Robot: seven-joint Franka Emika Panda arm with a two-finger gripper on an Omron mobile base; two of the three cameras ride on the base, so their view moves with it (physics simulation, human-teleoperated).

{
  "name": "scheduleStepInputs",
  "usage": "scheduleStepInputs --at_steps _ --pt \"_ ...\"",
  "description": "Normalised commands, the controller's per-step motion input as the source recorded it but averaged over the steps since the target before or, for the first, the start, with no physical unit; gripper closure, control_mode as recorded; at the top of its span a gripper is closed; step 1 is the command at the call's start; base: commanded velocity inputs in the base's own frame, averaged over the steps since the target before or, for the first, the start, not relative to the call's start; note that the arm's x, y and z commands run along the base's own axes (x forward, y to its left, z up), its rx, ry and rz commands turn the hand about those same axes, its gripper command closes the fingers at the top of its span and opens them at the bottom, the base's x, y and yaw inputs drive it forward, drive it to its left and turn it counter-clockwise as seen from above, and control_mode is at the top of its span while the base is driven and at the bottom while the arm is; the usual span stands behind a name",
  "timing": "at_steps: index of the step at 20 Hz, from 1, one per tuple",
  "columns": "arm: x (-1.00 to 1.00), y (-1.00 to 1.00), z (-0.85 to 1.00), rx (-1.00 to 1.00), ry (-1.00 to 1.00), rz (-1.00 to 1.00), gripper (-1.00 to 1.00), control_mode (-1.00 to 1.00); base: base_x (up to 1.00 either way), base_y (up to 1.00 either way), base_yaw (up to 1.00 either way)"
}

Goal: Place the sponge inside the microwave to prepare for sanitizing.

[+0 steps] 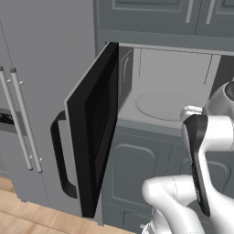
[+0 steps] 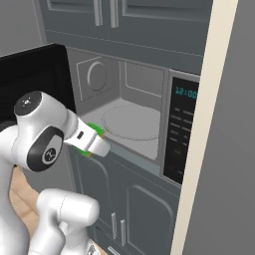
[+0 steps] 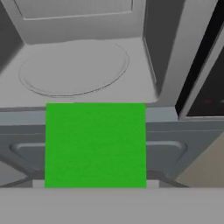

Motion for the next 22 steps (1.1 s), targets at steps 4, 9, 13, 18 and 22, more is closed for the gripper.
scheduleStepInputs --at_steps 4,9,13,18,22 --pt "0.19 0.00 0.49 -0.03 0.03 0.01 1.00 -1.00 0.00 0.00 0.00" --pt "0.06 0.00 0.07 -0.02 -0.03 0.00 1.00 -1.00 0.00 0.00 0.00" --pt "0.14 0.00 -0.23 0.00 -0.06 0.00 1.00 -1.00 0.00 0.00 0.00" --pt "0.30 0.00 -0.08 -0.04 -0.04 0.00 1.00 -1.00 0.00 0.00 0.00" --pt "0.38 0.00 0.00 -0.08 0.00 0.00 1.00 -1.00 0.00 0.00 0.00"
